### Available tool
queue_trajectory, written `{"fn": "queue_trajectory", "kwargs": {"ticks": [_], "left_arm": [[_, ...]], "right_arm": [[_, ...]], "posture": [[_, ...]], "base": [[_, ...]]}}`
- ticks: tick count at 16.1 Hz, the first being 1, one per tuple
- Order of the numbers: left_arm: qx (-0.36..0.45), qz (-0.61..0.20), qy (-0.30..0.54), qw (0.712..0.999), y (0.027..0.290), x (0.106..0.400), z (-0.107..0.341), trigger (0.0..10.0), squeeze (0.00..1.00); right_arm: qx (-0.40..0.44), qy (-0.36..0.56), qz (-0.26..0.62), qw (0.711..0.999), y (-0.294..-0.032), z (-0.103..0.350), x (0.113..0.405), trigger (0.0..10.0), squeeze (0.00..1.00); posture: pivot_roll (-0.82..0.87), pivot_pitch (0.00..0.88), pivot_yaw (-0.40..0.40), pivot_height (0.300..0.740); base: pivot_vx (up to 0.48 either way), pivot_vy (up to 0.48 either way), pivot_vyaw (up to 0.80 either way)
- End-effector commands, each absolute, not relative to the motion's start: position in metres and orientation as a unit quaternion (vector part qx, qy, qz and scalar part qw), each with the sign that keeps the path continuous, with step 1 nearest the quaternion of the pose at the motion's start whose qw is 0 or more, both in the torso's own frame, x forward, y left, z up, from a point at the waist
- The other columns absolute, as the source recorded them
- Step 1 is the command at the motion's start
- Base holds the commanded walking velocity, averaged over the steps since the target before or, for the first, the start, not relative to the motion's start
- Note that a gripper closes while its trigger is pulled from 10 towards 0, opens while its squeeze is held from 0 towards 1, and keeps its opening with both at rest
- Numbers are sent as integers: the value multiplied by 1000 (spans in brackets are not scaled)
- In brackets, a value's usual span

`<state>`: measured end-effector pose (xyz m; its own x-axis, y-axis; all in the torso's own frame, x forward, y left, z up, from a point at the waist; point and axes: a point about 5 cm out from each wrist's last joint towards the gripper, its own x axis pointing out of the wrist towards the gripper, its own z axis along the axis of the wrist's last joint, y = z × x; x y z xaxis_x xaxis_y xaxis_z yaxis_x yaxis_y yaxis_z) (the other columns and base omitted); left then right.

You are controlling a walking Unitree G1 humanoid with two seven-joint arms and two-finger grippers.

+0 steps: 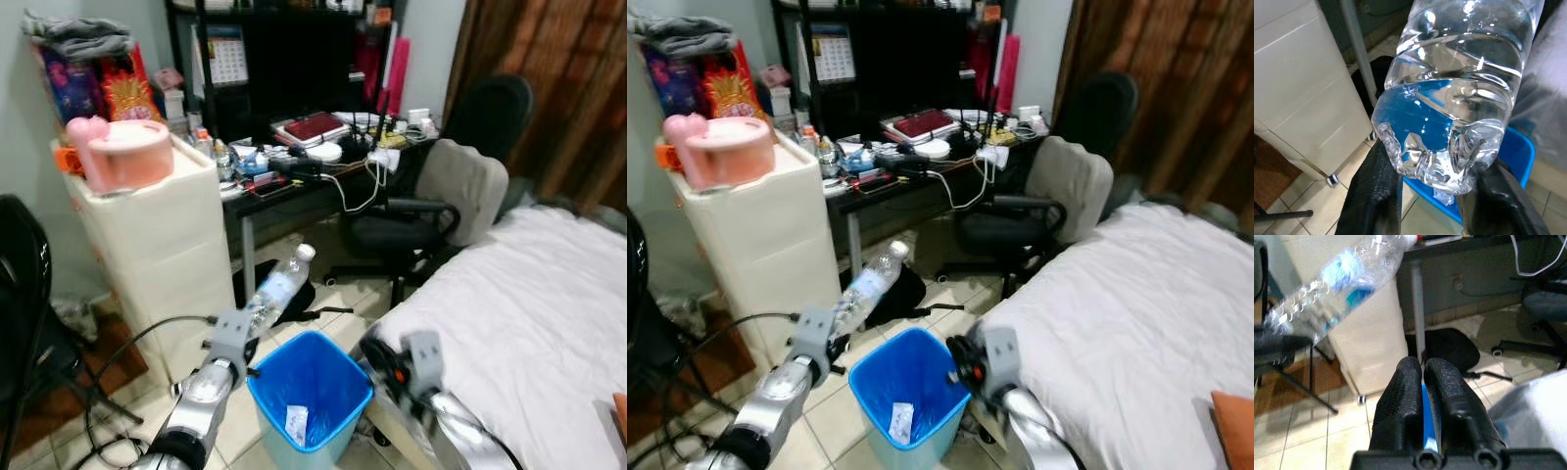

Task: Clean up the room

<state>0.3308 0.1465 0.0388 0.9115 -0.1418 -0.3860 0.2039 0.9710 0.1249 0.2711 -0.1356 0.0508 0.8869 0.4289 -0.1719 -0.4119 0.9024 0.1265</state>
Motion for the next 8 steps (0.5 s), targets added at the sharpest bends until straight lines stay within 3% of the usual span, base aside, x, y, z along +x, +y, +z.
{"fn": "queue_trajectory", "kwargs": {"ticks": [1, 3, 4, 7, 8], "left_arm": [[81, -84, 172, 978, 151, 340, 51, 10000, 0], [63, -74, 114, 989, 155, 344, 65, 10000, 0], [43, -90, 50, 994, 153, 331, 73, 10000, 0], [17, -88, -18, 996, 146, 287, 86, 10000, 0], [13, -81, -43, 996, 144, 279, 95, 10000, 0]], "right_arm": [[27, 93, 218, 971, -140, 57, 269, 10000, 0], [30, 67, 166, 983, -155, 64, 271, 10000, 0], [20, 19, 116, 993, -167, 82, 271, 10000, 0], [-13, -22, 99, 995, -169, 97, 264, 10000, 0], [-7, -56, 93, 994, -167, 107, 263, 10000, 0]], "posture": [[-105, 84, -32, 740], [-107, 75, -18, 740], [-84, 62, -12, 740], [-15, 26, -28, 740], [14, 4, -47, 740]], "base": [[0, 0, 0], [0, 0, 0], [0, 0, 0], [0, 0, -779], [0, 0, 0]]}}
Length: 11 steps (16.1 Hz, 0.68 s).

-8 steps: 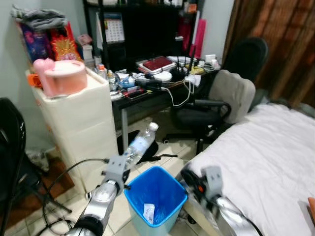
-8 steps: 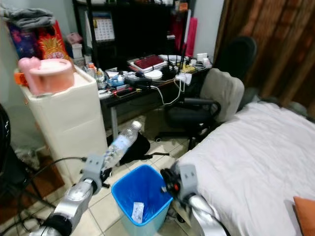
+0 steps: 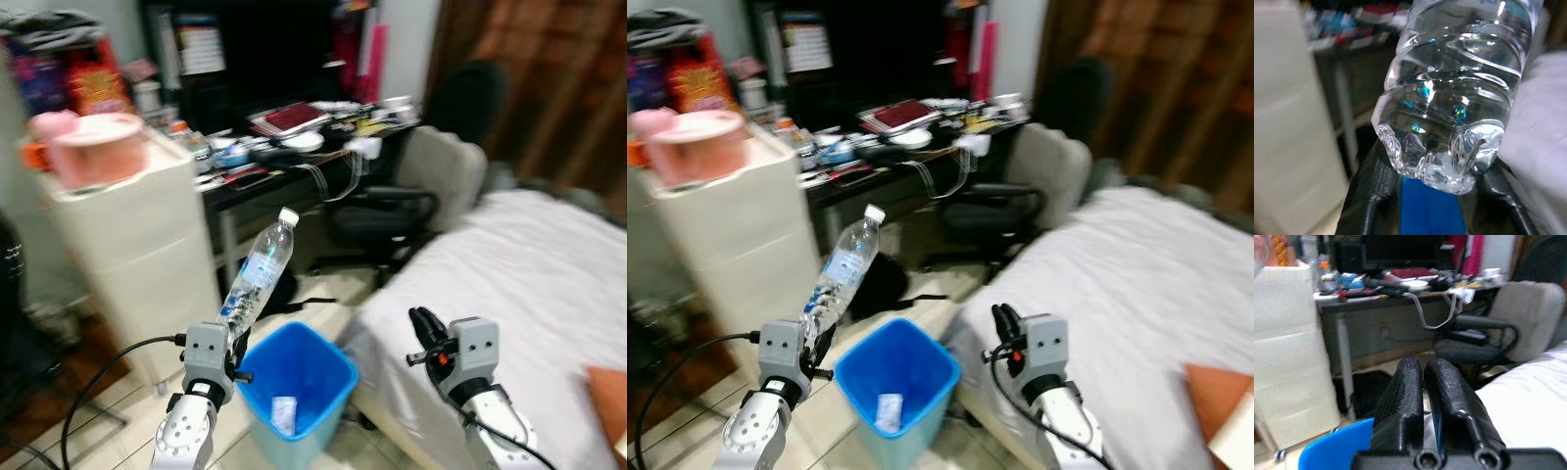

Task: Clean up the room

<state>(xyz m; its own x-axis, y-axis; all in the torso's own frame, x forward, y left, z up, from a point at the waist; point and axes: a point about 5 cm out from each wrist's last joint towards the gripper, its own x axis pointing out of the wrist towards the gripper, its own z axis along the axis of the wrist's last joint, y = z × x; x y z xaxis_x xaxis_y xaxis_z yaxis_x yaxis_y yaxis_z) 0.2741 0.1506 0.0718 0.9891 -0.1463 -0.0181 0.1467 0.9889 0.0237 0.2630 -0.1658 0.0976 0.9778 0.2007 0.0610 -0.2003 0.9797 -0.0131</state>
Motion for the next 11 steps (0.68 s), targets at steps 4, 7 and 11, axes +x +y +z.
{"fn": "queue_trajectory", "kwargs": {"ticks": [4, 7, 11], "left_arm": [[50, -59, -96, 992, 146, 258, 128, 10000, 0], [53, -57, -21, 997, 149, 269, 97, 10000, 0], [59, -81, -5, 995, 150, 281, 92, 10000, 0]], "right_arm": [[-1, -69, 85, 994, -182, 112, 235, 10000, 0], [11, -4, 106, 994, -177, 87, 254, 10000, 0], [21, -22, 103, 994, -174, 93, 270, 10000, 0]], "posture": [[57, 0, -83, 740], [67, 0, -90, 740], [63, 0, -84, 740]], "base": [[0, 0, 0], [0, 0, 0], [240, 0, 0]]}}
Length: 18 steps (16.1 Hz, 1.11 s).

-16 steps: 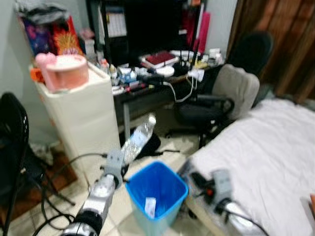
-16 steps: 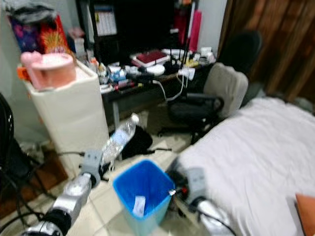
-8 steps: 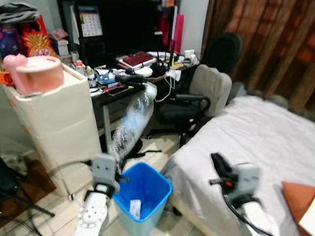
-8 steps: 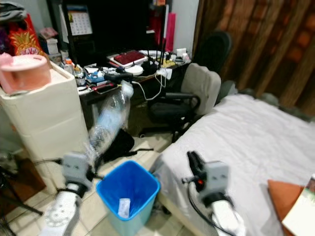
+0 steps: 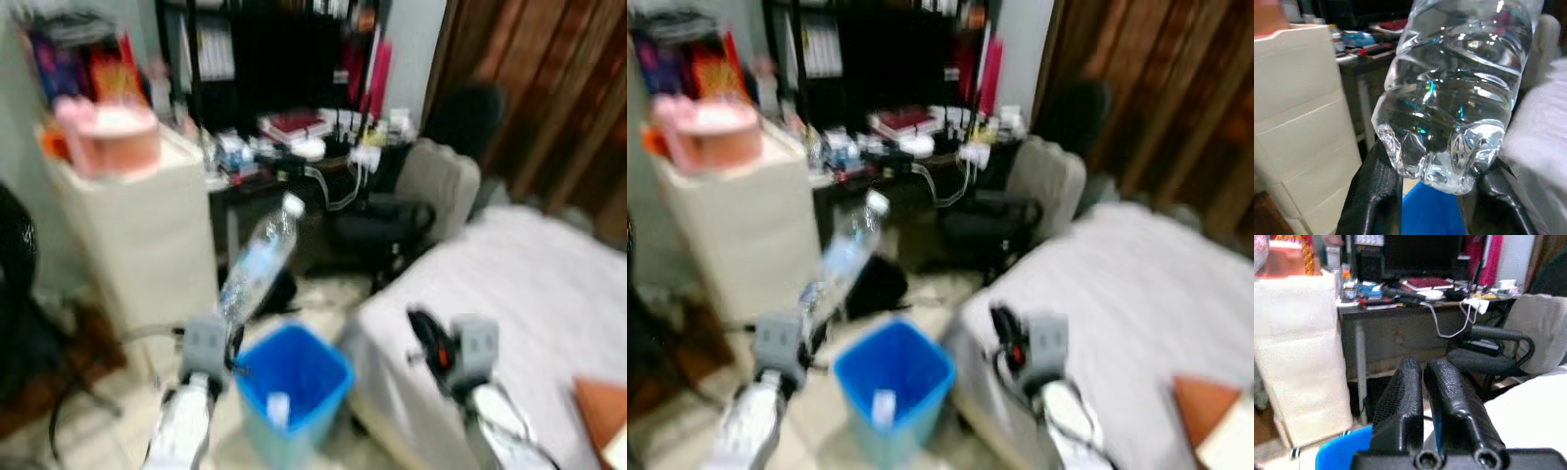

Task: Clean up the room

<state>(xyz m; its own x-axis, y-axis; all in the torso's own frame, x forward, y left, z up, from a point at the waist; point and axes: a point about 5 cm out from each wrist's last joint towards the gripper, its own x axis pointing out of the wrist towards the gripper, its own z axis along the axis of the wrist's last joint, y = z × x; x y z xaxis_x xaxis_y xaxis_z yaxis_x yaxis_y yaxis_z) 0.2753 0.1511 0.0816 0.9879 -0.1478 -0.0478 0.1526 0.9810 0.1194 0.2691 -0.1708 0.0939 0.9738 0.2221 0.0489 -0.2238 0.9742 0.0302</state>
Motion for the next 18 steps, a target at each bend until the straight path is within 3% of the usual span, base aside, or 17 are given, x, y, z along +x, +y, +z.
{"fn": "queue_trajectory", "kwargs": {"ticks": [1, 5, 16, 18], "left_arm": [[56, -84, -2, 995, 150, 284, 91, 10000, 0], [53, -101, 8, 993, 146, 291, 85, 10000, 0], [30, -77, 35, 996, 148, 292, 68, 10000, 0], [32, -77, 102, 991, 153, 303, 47, 10000, 0]], "right_arm": [[19, -29, 101, 994, -174, 94, 271, 10000, 0], [15, -18, 109, 994, -166, 89, 275, 10000, 0], [16, 23, 160, 987, -153, 76, 278, 10000, 0], [4, 34, 183, 983, -153, 75, 274, 10000, 0]], "posture": [[61, 0, -80, 740], [43, 0, -67, 740], [53, 0, -93, 740], [23, 40, -110, 740]], "base": [[480, 0, 0], [480, 0, -487], [480, 0, 61], [240, 0, 0]]}}
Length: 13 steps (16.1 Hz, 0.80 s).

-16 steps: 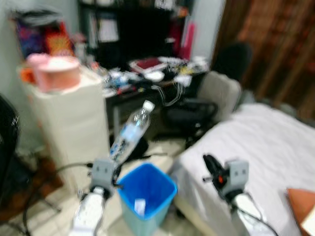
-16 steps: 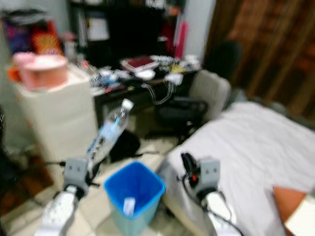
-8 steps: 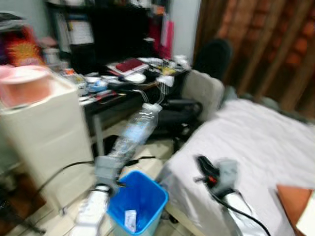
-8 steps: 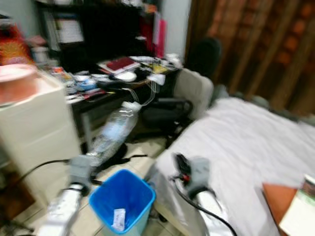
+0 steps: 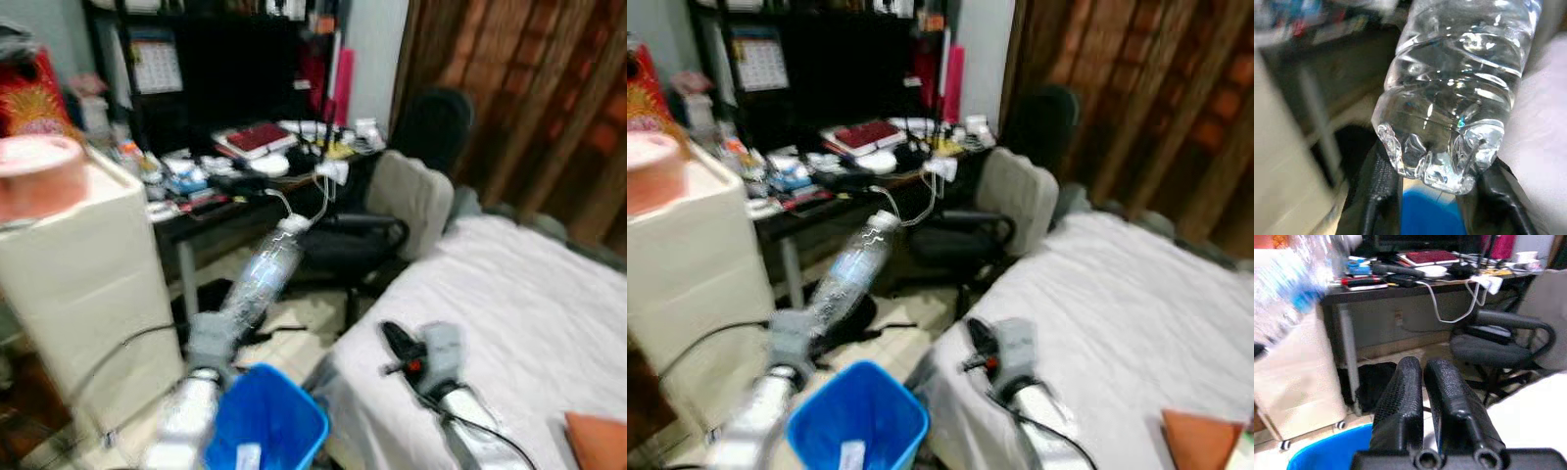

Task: Clean up the room

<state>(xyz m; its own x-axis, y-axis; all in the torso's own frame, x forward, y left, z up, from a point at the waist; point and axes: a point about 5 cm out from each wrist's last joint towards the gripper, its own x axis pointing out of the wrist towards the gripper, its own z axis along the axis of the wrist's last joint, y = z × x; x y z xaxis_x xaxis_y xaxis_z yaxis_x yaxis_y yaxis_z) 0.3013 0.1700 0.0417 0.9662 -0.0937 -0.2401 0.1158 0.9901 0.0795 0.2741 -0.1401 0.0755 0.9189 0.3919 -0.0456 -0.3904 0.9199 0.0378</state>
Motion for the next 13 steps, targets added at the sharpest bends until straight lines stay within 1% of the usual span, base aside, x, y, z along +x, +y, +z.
{"fn": "queue_trajectory", "kwargs": {"ticks": [1, 2, 3, 6, 8, 9, 10, 11, 12, 13], "left_arm": [[48, -78, 121, 988, 154, 306, 41, 10000, 0], [72, -69, 146, 984, 160, 314, 35, 10000, 0], [65, -50, 162, 983, 165, 324, 38, 10000, 0], [35, -32, 183, 982, 165, 331, 40, 10000, 0], [34, -27, 191, 981, 164, 330, 37, 10000, 0], [18, 3, 234, 972, 169, 322, 23, 10000, 0], [13, 12, 247, 969, 171, 319, 19, 10000, 0], [1, 22, 266, 964, 173, 314, 12, 10000, 67], [1, 22, 266, 964, 173, 314, 12, 10000, 67], [-9, 30, 281, 959, 176, 311, 8, 10000, 1000]], "right_arm": [[1, 38, 191, 981, -154, 74, 272, 10000, 0], [-9, 46, 211, 976, -153, 75, 269, 10000, 0], [-15, 54, 229, 972, -153, 75, 265, 10000, 0], [-14, 66, 238, 969, -157, 76, 257, 10000, 0], [-14, 70, 239, 968, -160, 77, 251, 10000, 0], [-18, 88, 246, 965, -165, 74, 237, 10000, 0], [-18, 93, 247, 964, -166, 73, 233, 10000, 0], [-16, 98, 248, 964, -166, 73, 231, 10000, 0], [-16, 98, 248, 964, -166, 73, 231, 10000, 0], [-13, 101, 249, 963, -164, 74, 232, 10000, 0]], "posture": [[9, 49, -117, 740], [-28, 60, -125, 740], [-64, 76, -136, 740], [-109, 106, -151, 740], [-138, 120, -159, 740], [-176, 148, -158, 740], [-176, 148, -158, 740], [-177, 148, -153, 740], [-177, 148, -153, 740], [-168, 141, -151, 740]], "base": [[0, 0, 0], [0, 0, 0], [0, 0, 0], [0, 0, 0], [0, 0, 0], [0, 0, 0], [0, 0, 0], [0, 0, 0], [0, 0, 0], [0, 0, 0]]}}
